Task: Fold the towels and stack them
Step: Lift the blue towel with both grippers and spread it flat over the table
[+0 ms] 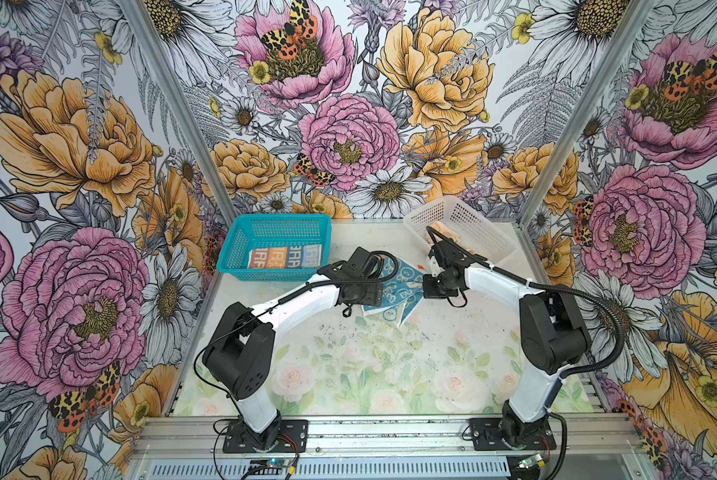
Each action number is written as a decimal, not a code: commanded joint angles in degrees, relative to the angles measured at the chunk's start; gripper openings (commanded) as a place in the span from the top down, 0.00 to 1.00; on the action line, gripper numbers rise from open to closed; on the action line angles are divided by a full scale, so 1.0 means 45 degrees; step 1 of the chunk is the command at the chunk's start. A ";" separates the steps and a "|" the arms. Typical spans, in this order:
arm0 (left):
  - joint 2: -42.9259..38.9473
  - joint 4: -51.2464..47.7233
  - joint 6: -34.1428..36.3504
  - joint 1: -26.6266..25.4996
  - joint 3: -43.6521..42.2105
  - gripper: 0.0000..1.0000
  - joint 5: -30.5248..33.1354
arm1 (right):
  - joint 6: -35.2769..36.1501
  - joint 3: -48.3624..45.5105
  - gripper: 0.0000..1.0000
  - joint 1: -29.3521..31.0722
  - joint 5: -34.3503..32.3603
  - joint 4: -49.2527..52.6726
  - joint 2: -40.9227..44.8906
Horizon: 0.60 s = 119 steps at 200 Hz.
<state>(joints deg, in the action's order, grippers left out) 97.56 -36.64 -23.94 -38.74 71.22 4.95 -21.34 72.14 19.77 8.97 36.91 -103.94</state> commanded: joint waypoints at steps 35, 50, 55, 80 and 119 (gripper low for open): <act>0.1366 0.1487 -0.0694 -0.0124 -0.0617 0.36 -0.1002 | -0.0082 -0.0295 1.00 -0.0125 0.0643 -0.0635 0.0177; 0.2047 0.1532 -0.0713 0.0028 -0.0417 0.40 -0.0982 | -0.0081 -0.0362 1.00 -0.0128 0.0633 -0.0627 0.0282; 0.2145 0.1552 -0.0731 0.0110 -0.0384 0.42 -0.0985 | -0.0091 -0.0389 1.00 -0.0122 0.0638 -0.0632 0.0329; 0.2581 0.1550 -0.0651 0.0328 -0.0192 0.47 -0.1042 | -0.0092 -0.0545 1.00 -0.0117 0.0642 -0.0660 0.0512; 0.2926 0.1540 -0.0596 0.0306 -0.0153 0.58 -0.0983 | -0.0119 -0.0640 1.00 -0.0129 0.0740 -0.0778 0.0617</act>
<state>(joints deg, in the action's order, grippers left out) 109.32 -30.33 -26.68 -37.41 69.87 1.39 -21.41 69.49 19.77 11.31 34.87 -103.13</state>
